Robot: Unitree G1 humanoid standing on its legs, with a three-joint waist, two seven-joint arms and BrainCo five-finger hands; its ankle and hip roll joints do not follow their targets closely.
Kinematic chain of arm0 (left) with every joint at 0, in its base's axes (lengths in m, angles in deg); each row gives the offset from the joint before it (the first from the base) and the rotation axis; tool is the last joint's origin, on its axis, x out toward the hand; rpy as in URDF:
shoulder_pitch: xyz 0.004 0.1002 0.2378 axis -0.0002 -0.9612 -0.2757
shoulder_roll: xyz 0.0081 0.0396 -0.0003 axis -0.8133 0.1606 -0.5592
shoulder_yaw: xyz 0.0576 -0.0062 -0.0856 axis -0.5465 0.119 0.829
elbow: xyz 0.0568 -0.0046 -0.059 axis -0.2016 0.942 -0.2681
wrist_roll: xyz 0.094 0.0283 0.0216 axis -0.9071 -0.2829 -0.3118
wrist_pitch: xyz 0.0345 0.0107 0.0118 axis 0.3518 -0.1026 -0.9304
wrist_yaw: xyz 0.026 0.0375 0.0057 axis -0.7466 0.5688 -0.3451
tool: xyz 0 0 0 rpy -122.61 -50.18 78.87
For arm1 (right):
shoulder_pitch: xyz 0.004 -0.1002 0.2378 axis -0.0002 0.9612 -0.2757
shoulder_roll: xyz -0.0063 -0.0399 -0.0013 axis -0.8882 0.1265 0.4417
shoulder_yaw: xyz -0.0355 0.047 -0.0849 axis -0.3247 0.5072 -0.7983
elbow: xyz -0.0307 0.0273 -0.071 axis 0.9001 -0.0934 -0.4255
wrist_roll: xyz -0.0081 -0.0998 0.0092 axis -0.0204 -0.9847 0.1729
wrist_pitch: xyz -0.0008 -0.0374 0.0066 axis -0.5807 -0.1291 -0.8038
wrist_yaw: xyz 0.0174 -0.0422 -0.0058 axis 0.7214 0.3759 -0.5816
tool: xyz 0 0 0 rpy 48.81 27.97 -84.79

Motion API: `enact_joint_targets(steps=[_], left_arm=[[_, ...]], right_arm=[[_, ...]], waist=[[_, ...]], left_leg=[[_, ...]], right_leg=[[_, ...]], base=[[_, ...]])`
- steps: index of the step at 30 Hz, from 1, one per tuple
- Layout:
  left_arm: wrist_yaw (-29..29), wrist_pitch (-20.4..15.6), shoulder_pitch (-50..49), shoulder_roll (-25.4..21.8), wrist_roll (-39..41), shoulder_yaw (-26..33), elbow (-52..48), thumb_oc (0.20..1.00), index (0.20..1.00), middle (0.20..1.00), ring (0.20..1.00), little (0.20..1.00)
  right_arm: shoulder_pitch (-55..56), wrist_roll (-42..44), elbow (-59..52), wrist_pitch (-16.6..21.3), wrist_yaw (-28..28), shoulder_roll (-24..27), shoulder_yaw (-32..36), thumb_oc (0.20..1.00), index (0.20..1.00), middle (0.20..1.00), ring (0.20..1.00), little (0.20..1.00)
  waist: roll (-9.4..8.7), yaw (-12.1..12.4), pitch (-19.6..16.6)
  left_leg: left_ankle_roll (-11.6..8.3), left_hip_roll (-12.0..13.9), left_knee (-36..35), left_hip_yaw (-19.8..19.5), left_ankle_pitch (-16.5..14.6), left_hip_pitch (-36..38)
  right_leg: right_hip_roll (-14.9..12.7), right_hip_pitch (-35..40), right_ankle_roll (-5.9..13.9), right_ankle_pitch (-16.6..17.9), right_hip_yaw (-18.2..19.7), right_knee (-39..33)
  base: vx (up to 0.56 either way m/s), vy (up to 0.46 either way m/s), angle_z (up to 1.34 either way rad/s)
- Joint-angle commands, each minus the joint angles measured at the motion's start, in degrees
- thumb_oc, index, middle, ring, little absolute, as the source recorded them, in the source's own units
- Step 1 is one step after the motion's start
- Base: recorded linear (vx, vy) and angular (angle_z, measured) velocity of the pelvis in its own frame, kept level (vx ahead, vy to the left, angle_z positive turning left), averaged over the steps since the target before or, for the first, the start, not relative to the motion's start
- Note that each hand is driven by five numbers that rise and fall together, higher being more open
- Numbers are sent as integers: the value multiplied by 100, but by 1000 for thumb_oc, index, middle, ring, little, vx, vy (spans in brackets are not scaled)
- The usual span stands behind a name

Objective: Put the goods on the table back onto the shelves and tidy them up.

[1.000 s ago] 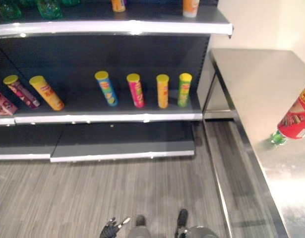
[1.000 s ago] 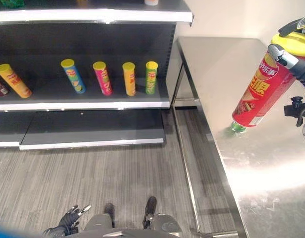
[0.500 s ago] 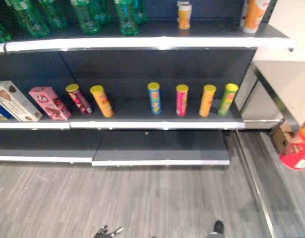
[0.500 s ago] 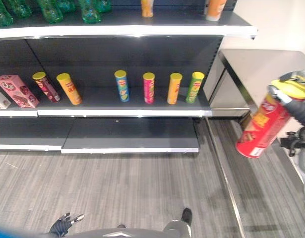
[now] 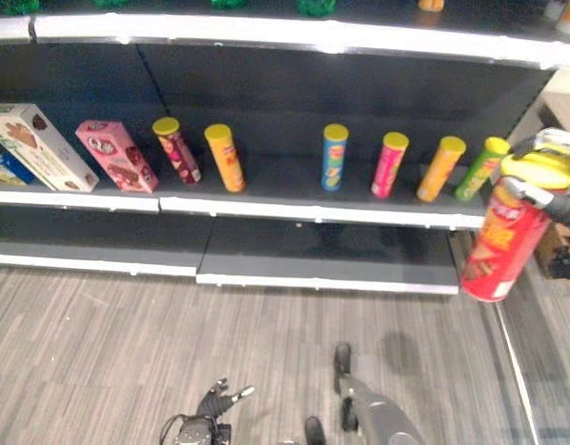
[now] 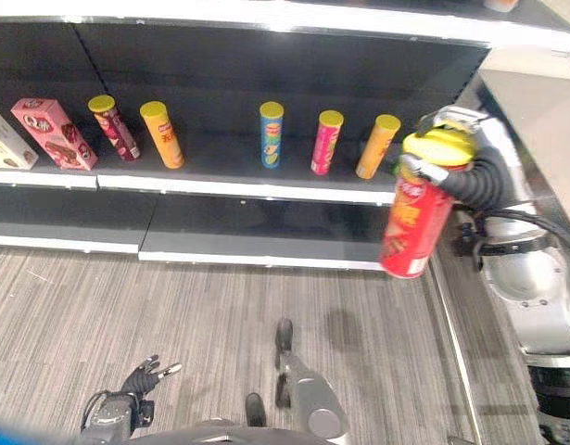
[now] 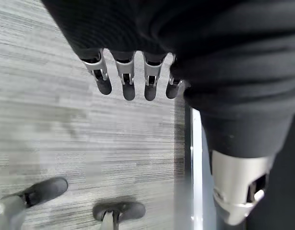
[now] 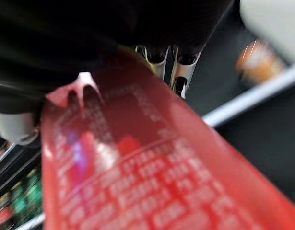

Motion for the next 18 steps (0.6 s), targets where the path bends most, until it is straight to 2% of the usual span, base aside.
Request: enact_joint_targets(steps=[1, 4, 6, 7, 8, 9, 10, 11, 13, 14, 15, 16, 17, 18], left_arm=[[-52, -127, -56, -244, -233, -119, -200, 1000, 1000, 1000, 1000, 1000], [-59, -119, -23, -181, -209, -265, -387, 1000, 1000, 1000, 1000, 1000], [-103, -139, -77, -169, -128, -350, -640, 1000, 1000, 1000, 1000, 1000], [-95, -146, -125, -169, 5, -352, -837, 1000, 1000, 1000, 1000, 1000], [-56, -97, -250, -219, 281, -310, -1224, 1000, 1000, 1000, 1000, 1000], [-56, -95, -245, -224, 282, -306, -1225, 1000, 1000, 1000, 1000, 1000], [-19, -91, -252, -239, 275, -298, -1185, 1000, 1000, 1000, 1000, 1000], [-20, -75, -250, -249, 312, -291, -1177, 1000, 1000, 1000, 1000, 1000], [3, -66, -280, -228, 432, -218, -1110, 1000, 1000, 1000, 1000, 1000], [6, -68, -295, -226, 434, -167, -1067, 1000, 1000, 1000, 1000, 1000], [79, -95, -329, -247, 442, -108, -940, 1000, 1000, 1000, 1000, 1000], [79, -98, -330, -247, 441, -90, -937, 1000, 1000, 1000, 1000, 1000], [137, -119, -372, -263, 536, -59, -799, 1000, 1000, 1000, 1000, 1000], [184, -153, -405, -267, 562, -30, -711, 1000, 1000, 1000, 1000, 1000]], right_arm=[[-218, -5, -64, 201, -63, 311, 402, 200, 200, 200, 200, 200], [-38, -185, -179, 187, -155, 383, 282, 200, 200, 200, 200, 200], [34, -425, -258, 197, -175, 483, 224, 200, 200, 200, 200, 200], [46, -524, -289, 195, -157, 507, 192, 200, 200, 200, 200, 200], [-58, -784, -377, 151, -89, 581, 36, 200, 200, 200, 200, 200], [-68, -786, -372, 153, -87, 576, 31, 200, 200, 200, 200, 200], [-128, -887, -348, 119, -29, 571, -35, 200, 200, 200, 200, 200], [-165, -953, -348, 104, -24, 579, -84, 200, 200, 200, 200, 200], [-248, -1088, -323, 52, -7, 621, -282, 200, 200, 200, 200, 200], [-332, -1121, -316, 51, -30, 619, -402, 200, 200, 200, 200, 200], [-556, -1195, -247, 80, -51, 616, -714, 200, 200, 200, 200, 200], [-598, -1199, -226, 83, -44, 613, -753, 200, 200, 200, 200, 200], [-901, -1175, -155, 109, -77, 576, -1155, 200, 200, 200, 200, 200], [-1081, -1205, -66, 120, -58, 584, -1353, 200, 200, 200, 200, 200]], waist=[[-82, 64, -181], [-3, 12, -243], [74, -40, -291], [84, -43, -271], [11, 137, -6], [6, 113, -25], [-20, 189, 59], [-49, 193, 79], [-102, 259, 120], [-168, 296, 110], [-287, 379, 62], [-322, 359, 51], [-288, 486, -18], [-243, 540, -50]], left_leg=[[-461, 362, 17, -156, -419, 36], [-546, 455, 123, -230, -599, 317], [-723, 656, 895, -150, -873, 264], [-851, 755, 1448, -74, -825, 115], [-1394, 1033, 3918, -63, -30, -973], [-1384, 1029, 3965, -81, -26, -1042], [-1492, 1181, 4493, -75, 205, -1290], [-1463, 1349, 4671, -30, 268, -1469], [-1210, 1631, 4365, 73, 56, -1543], [-1069, 1653, 3865, 88, -82, -1421], [-920, 1737, 2761, -65, -247, -1328], [-908, 1694, 2678, -51, -193, -1303], [-949, 1704, 1277, -579, 112, -1090], [-1059, 1727, 751, -907, 385, -986]], right_leg=[[167, 967, 229, -79, 407, -414], [140, 1258, 109, -99, 202, -414], [187, 1550, 51, -308, 127, -414], [206, 1711, -12, -400, 118, -414], [274, 2049, -333, -625, 128, -414], [266, 2011, -335, -614, 105, -414], [310, 2121, -413, -716, 129, -414], [325, 2165, -463, -775, 113, -414], [303, 2311, -502, -832, 165, -414], [224, 2354, -473, -857, 228, -414], [49, 2352, -422, -890, 298, -414], [12, 2340, -416, -887, 296, -414], [-24, 2359, -407, -962, 481, -414], [-27, 2373, -391, -984, 568, -414]], base=[[346, -10, 33], [372, -52, 57], [401, -96, 75], [343, -173, 38], [165, -131, 34], [103, -148, 35], [48, -76, -6], [123, -91, -33], [177, -15, -45], [261, 102, -48], [200, 101, -70], [231, 200, -84], [180, 206, -67], [178, 205, -55]])
